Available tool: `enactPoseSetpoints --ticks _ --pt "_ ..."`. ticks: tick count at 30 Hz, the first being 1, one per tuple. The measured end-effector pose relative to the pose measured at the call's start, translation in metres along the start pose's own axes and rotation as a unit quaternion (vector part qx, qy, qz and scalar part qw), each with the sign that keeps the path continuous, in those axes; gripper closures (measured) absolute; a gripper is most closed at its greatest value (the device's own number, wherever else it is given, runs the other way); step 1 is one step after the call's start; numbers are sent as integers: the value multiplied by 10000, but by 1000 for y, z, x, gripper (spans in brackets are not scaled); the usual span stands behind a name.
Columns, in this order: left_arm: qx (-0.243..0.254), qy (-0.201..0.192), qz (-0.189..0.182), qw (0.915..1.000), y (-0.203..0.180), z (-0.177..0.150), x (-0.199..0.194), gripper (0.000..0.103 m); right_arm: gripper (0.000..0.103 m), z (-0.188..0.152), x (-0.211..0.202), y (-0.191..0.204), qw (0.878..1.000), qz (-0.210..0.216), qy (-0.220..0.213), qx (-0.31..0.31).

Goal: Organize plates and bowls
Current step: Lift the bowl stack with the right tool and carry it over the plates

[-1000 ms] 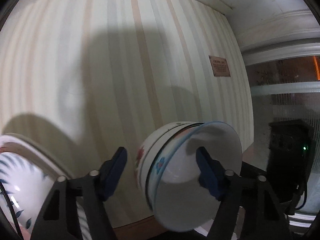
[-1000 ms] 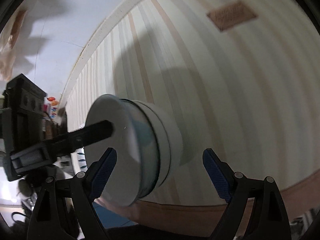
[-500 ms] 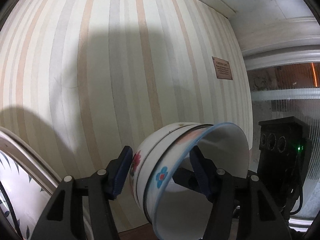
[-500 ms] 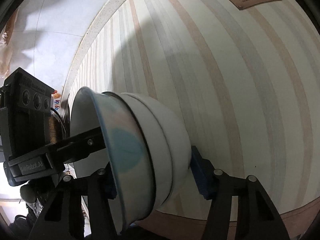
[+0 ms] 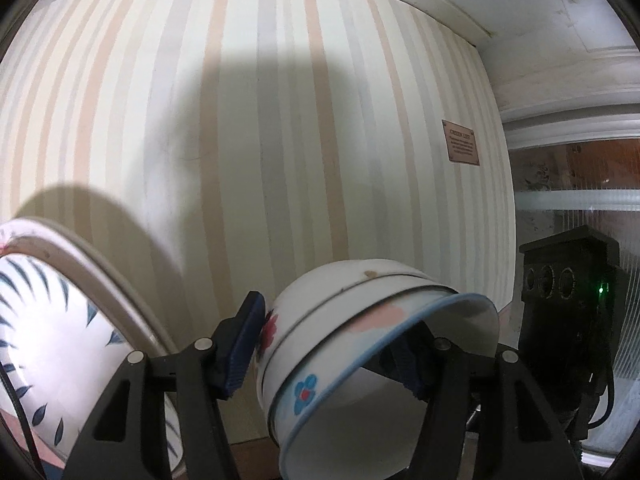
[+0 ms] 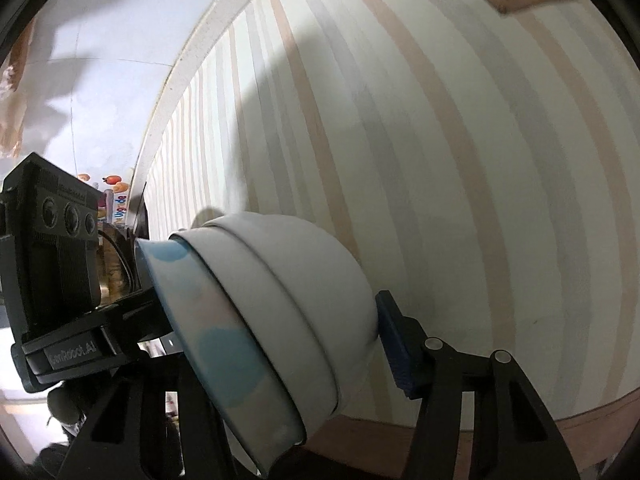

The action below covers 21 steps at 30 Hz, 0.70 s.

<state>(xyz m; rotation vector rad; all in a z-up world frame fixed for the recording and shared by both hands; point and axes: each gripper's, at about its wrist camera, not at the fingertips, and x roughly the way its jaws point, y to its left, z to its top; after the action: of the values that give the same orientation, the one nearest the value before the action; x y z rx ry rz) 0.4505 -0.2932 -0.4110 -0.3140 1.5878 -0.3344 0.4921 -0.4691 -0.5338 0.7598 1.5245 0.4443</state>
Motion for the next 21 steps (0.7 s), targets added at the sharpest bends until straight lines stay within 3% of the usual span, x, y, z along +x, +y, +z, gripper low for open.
enactPoseSetpoints --ticks 8,15,21 --pt "-169 -213 147 9995 9 -8 -41 46 44 -10 -7 25 9995 146 215 -198" --pt "-362 -469 229 9980 44 -18 -85 46 44 -20 -7 76 9970 229 429 -604" --pt "-527 -502 290 9969 89 -23 -102 46 44 -30 20 119 9947 297 630 -760"
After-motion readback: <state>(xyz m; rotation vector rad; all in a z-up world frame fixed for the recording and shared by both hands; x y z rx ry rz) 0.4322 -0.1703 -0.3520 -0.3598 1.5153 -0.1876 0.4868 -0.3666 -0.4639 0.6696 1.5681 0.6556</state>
